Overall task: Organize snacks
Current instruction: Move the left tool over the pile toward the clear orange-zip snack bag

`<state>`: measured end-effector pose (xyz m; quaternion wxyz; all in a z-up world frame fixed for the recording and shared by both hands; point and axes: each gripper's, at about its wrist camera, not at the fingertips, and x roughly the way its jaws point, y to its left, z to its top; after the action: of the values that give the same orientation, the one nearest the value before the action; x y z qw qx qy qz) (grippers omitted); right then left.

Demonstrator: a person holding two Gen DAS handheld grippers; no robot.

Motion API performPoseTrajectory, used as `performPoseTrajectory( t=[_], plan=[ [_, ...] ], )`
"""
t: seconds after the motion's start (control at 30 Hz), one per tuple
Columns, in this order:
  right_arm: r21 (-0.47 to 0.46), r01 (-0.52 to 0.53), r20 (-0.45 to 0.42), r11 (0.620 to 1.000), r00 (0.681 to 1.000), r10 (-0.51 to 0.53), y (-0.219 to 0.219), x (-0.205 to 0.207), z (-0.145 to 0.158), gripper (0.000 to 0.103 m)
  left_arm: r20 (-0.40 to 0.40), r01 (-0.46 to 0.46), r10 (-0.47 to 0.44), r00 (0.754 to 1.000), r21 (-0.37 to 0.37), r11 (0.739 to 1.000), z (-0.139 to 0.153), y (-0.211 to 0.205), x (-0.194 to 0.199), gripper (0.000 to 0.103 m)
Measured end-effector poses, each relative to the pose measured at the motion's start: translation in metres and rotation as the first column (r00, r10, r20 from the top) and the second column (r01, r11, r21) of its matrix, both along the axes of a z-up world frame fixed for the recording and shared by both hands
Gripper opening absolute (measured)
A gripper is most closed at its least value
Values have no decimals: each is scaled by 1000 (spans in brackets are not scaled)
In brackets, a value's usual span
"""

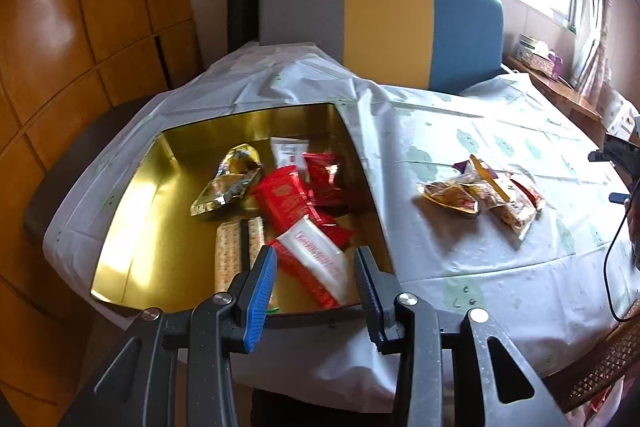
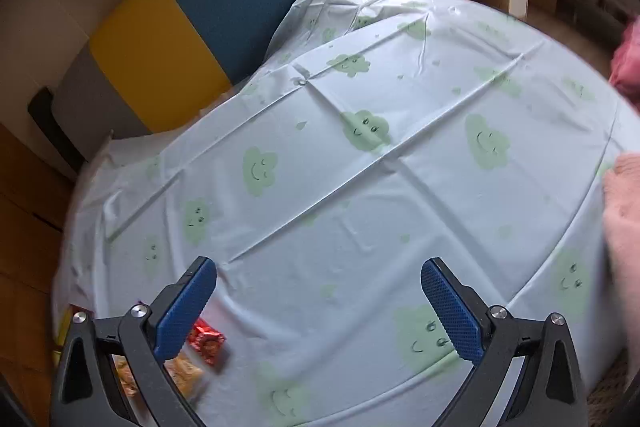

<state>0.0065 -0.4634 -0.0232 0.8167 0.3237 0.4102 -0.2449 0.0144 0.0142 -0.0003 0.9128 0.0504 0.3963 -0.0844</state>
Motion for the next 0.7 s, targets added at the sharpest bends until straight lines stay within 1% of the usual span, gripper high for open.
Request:
performPoseTrajectory(
  t=[0.07, 0.2, 0.3, 0.4, 0.7],
  plan=[
    [-16, -27, 16, 1000, 999, 27, 5, 1, 5, 103, -2, 13, -13, 1000, 8, 1000, 0, -8, 2, 41],
    [-55, -67, 18, 996, 997, 68, 19, 5, 12, 103, -2, 46, -46, 999, 18, 999, 3, -24, 7, 41],
    [-23, -95, 27, 995, 995, 95, 22, 8, 10, 103, 4, 75, -75, 997, 36, 997, 4, -38, 8, 41],
    [-18, -110, 26, 994, 993, 111, 22, 10, 7, 103, 1, 103, -103, 995, 45, 994, 5, -52, 11, 41],
    [4, -151, 78, 989, 986, 150, 26, 11, 13, 103, -15, 177, -176, 984, 73, 982, 4, -89, 21, 41]
  ],
)
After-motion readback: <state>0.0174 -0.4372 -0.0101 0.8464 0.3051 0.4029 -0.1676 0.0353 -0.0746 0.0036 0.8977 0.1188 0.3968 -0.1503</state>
